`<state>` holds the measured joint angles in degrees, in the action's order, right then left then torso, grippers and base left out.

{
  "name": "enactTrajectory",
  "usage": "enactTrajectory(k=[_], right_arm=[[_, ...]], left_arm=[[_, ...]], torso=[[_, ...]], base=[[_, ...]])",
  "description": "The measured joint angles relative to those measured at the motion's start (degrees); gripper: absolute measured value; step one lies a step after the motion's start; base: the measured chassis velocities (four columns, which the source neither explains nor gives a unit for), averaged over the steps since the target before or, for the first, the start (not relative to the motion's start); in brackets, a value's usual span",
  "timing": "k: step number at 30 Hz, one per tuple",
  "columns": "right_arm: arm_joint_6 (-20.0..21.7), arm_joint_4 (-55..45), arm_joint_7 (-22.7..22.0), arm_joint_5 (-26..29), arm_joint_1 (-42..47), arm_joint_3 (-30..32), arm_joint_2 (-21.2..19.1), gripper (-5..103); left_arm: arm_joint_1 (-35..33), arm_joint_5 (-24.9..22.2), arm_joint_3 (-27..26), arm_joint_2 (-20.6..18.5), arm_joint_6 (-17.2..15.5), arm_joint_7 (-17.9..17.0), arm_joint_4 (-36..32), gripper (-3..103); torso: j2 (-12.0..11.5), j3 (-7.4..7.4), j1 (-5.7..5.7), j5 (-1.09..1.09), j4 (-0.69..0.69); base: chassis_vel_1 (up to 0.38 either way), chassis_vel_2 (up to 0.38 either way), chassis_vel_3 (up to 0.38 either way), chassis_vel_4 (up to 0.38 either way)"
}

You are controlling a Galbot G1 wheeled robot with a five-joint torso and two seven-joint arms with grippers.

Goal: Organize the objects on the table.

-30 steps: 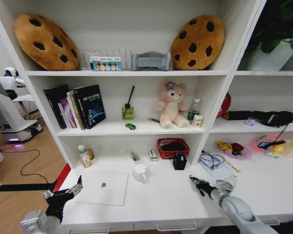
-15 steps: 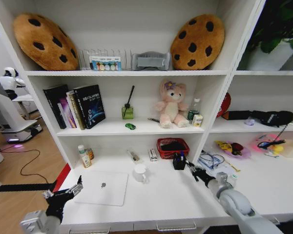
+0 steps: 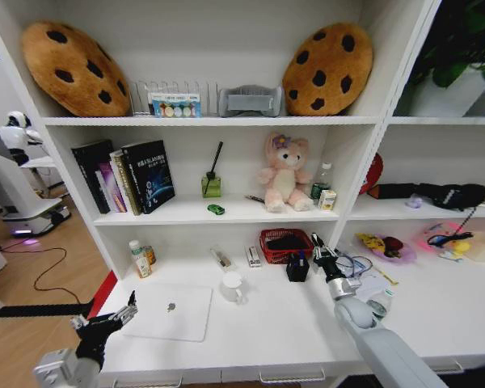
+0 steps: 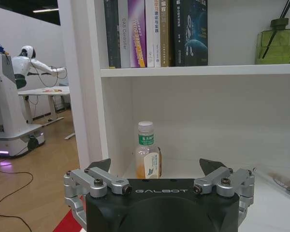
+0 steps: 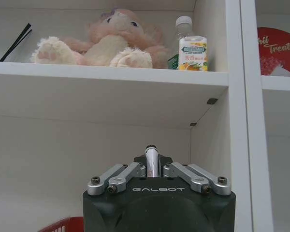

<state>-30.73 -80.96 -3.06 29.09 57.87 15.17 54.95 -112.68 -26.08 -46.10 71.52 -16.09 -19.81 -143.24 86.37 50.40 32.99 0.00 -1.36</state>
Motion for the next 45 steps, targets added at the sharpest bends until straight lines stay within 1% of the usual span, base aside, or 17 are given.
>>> enactTrajectory(k=[16, 20, 24, 26, 28, 30, 33, 34, 35, 36, 37, 38, 39, 40, 41, 43, 45], right_arm=[[-4.96, 8.10, -0.93, -3.03, -4.81, -4.13, 2.86, 8], [-4.94, 7.77, -1.50, -3.55, -4.51, -4.51, 3.07, 27], [-4.86, 7.19, -1.66, -3.60, -4.14, -4.45, 2.99, 38], [-4.47, 5.72, -2.04, -3.52, -3.26, -4.09, 2.52, 49], [-4.21, 5.14, -2.19, -3.41, -2.91, -3.91, 2.34, 49], [-3.94, 3.79, -2.30, -3.14, -1.83, -3.18, 1.86, 65], [-3.03, 1.68, -2.30, -2.50, -0.32, -2.08, 1.18, 71], [-0.63, -1.85, -2.75, -1.52, 1.84, -0.44, 0.17, 76], [-0.63, -1.85, -2.75, -1.52, 1.84, -0.44, 0.17, 76], [2.30, -5.21, -4.03, -0.88, 4.05, 0.76, -0.71, 81], [7.40, -11.26, -6.68, -0.06, 7.87, 2.62, -2.19, 86], [7.40, -11.26, -6.68, -0.06, 7.87, 2.62, -2.19, 86], [11.58, -16.82, -8.58, 0.85, 11.39, 4.47, -3.42, 91], [18.48, -23.33, -11.41, 2.59, 15.60, 6.60, -4.78, 96], [18.48, -23.33, -11.41, 2.59, 15.60, 6.60, -4.78, 96], [32.09, -35.18, -18.88, 8.14, 23.21, 11.55, -6.90, 100], [38.52, -41.48, -21.29, 13.03, 29.28, 16.07, -7.18, 100]], left_arm=[[0.00, 0.00, 0.00, 0.00, 0.00, 0.00, 0.00, 100], [0.00, 0.00, 0.00, 0.00, 0.00, -0.01, 0.00, 100], [0.00, 0.00, 0.00, 0.00, 0.00, 0.00, 0.00, 100], [0.00, 0.00, 0.00, 0.00, 0.00, -0.01, 0.00, 100], [0.00, 0.00, 0.00, 0.00, 0.00, -0.01, 0.00, 100], [0.00, 0.00, 0.00, 0.00, 0.00, -0.01, 0.00, 100], [0.00, 0.00, 0.00, 0.00, 0.00, -0.01, 0.00, 100], [0.00, 0.00, 0.00, 0.00, 0.00, 0.00, 0.00, 100], [0.00, 0.00, 0.00, 0.00, 0.00, 0.00, 0.00, 100], [0.00, 0.00, 0.00, 0.00, 0.00, -0.01, 0.00, 100], [0.00, 0.00, 0.00, -0.01, 0.00, 0.00, 0.00, 100], [0.00, 0.00, 0.00, -0.01, 0.00, 0.00, 0.00, 100], [0.00, 0.00, 0.00, 0.00, 0.00, -0.02, 0.00, 100], [0.01, 0.00, 0.00, 0.00, 0.00, -0.01, -0.01, 100], [0.01, 0.00, 0.00, 0.00, 0.00, -0.01, -0.01, 100], [0.00, 0.00, 0.00, 0.00, 0.01, 0.00, 0.00, 100], [0.00, 0.00, 0.00, 0.00, 0.01, -0.03, 0.00, 100]], torso=[[0.00, 0.00, 0.00, 0.00, 0.01], [0.00, -0.01, 0.00, 0.00, 0.00], [0.00, -0.01, 0.00, 0.00, 0.00], [0.00, 0.00, 0.00, 0.00, 0.00], [0.00, -0.01, 0.00, -0.01, 0.00], [0.00, -0.01, 0.00, 0.00, 0.00], [0.00, 0.00, 0.00, 0.02, 0.01], [0.00, 0.00, 0.00, -0.01, 0.02], [0.00, 0.00, 0.00, -0.01, 0.02], [0.00, -0.01, 0.00, -0.01, 0.01], [0.00, -0.01, 0.00, 0.04, -0.02], [0.00, -0.01, 0.00, 0.04, -0.02], [0.00, -0.01, 0.00, 0.00, 0.00], [0.01, -0.02, -0.01, -0.02, -0.02], [0.01, -0.02, -0.01, -0.02, -0.02], [0.01, -0.02, -0.02, 0.01, 0.01], [0.02, -0.02, -0.02, -0.03, 0.00]], base=[[0.000, 0.000, 0.000, 0.000], [0.000, 0.000, 0.000, 0.000], [0.000, 0.000, 0.000, 0.000], [0.000, 0.000, 0.000, 0.000], [0.000, 0.000, 0.000, 0.000], [0.000, 0.000, 0.000, 0.000], [0.000, 0.000, 0.000, 0.000], [0.000, 0.000, 0.000, 0.000], [0.000, 0.000, 0.000, 0.000], [0.000, 0.000, 0.000, 0.000], [0.000, 0.000, 0.000, 0.000], [0.000, 0.000, 0.000, 0.000], [0.000, 0.000, 0.000, 0.000], [0.000, 0.000, 0.000, 0.000], [0.000, 0.000, 0.000, 0.000], [0.000, 0.000, 0.000, 0.000], [0.000, 0.000, 0.000, 0.000]])
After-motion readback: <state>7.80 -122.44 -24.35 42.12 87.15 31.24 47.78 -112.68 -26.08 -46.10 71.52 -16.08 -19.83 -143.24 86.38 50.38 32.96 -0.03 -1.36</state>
